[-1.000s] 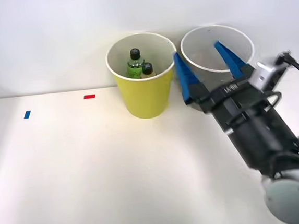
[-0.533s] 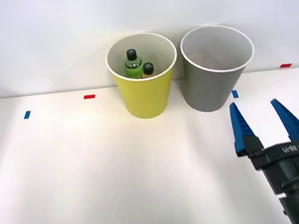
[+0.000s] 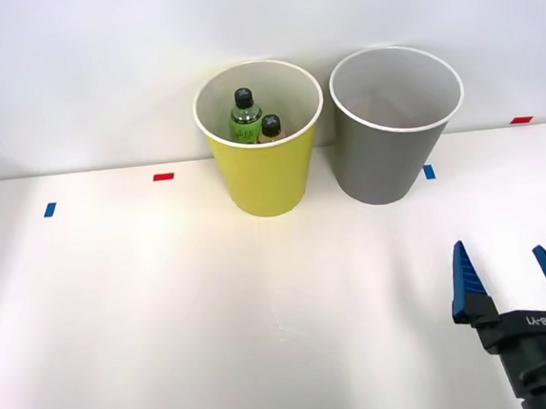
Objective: Put cans in the gray bin, plastic bottles in the light green bin
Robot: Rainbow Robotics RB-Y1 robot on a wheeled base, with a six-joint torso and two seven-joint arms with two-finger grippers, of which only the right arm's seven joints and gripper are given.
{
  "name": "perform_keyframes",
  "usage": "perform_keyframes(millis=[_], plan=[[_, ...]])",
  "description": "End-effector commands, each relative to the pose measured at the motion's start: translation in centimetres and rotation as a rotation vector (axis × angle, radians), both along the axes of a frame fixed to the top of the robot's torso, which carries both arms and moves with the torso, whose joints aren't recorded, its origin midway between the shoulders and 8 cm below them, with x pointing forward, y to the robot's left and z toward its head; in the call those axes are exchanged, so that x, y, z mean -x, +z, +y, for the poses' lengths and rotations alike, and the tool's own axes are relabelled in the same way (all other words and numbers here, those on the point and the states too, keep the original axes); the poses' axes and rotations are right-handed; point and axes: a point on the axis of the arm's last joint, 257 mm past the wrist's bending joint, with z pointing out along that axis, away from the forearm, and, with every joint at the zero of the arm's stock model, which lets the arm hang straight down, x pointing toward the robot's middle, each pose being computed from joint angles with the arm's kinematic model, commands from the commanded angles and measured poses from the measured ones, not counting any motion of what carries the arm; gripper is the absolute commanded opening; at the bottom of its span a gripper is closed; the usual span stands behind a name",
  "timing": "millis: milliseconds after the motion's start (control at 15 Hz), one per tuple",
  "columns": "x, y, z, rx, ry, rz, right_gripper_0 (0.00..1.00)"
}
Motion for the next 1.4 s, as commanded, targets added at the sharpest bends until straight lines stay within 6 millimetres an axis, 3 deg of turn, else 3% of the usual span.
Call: perform_keyframes(millis=[67, 333, 867, 1133, 1400], plan=[[-0.5, -1.7, -1.0, 0.112, -0.038, 0.060, 1.00], [0.2, -2.6, -1.4, 0.140, -0.030, 0.090, 1.00], [3.2, -7.5, -0.2, 0.248, -0.050, 0.218, 1.00], [3.7, -10.4, 1.5, 0.111, -0.028, 0.187, 1.00], [4.1, -12.0, 2.6, -0.001, 0.006, 0.132, 1.00]])
